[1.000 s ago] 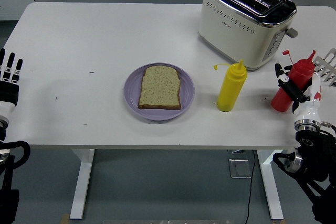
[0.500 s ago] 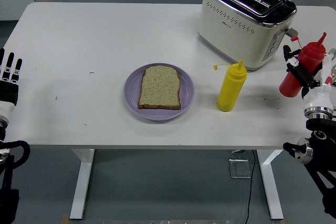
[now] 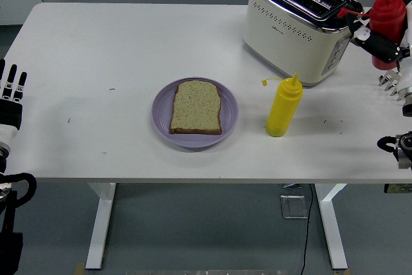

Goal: Pick up the cup,pour liquid into bread,place the cup on the desk

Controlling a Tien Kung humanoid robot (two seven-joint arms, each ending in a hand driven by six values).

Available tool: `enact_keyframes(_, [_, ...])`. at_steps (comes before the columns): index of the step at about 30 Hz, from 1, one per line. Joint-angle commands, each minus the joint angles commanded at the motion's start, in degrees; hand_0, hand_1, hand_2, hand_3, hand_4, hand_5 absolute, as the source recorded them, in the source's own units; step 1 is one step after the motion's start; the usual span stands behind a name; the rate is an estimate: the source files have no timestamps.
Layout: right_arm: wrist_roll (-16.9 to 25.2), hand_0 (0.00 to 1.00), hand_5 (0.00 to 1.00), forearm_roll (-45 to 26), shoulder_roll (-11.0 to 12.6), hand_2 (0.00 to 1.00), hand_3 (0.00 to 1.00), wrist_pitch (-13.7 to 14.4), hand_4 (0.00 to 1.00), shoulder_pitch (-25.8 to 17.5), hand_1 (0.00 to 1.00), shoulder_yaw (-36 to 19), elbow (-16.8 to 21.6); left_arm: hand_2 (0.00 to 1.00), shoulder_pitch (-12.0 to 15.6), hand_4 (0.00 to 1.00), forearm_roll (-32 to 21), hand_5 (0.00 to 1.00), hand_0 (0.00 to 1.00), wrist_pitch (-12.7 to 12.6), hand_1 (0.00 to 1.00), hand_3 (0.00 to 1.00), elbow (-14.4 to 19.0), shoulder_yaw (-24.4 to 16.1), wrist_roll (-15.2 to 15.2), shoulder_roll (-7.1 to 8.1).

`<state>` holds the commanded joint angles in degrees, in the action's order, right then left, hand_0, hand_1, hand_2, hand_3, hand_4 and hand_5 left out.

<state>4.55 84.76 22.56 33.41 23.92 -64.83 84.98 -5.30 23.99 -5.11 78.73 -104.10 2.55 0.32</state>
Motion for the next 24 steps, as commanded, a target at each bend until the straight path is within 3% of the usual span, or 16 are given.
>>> enact_keyframes(5, [-5.7,0.018,0.318,12.1,1.2,0.170,0.277,-2.6,0.791,4.3,0.018,3.4,-0.6,0.736,0.2,0.510,0.0,0.998,0.785,0.0,0.736,0.692,0.0,0.0,0.0,-0.04])
enact_keyframes(14, [-11.2,0.031,0.327,32.4,1.6,0.176,0.279,-7.5,0.766,13.0,0.030,11.0,-3.5,0.736,0.4,0.511,0.0,0.998,0.785,0.0,0.736,0.692,0.0,0.1,0.0,0.00])
enact_keyframes(19, [-13.4,0.031,0.327,37.0,1.0,0.176,0.279,-11.3,0.766,18.2,0.030,15.2,-5.2,0.736,0.4,0.511,0.0,0.998,0.785,0.0,0.736,0.692,0.0,-0.2,0.1,-0.03])
enact_keyframes(24, [-14.5,0.032,0.324,38.6,-0.3,0.177,0.279,-13.3,0.762,21.7,0.028,18.2,-6.3,0.736,0.4,0.511,0.0,0.998,0.784,0.0,0.736,0.692,-0.1,-0.2,0.1,-0.06])
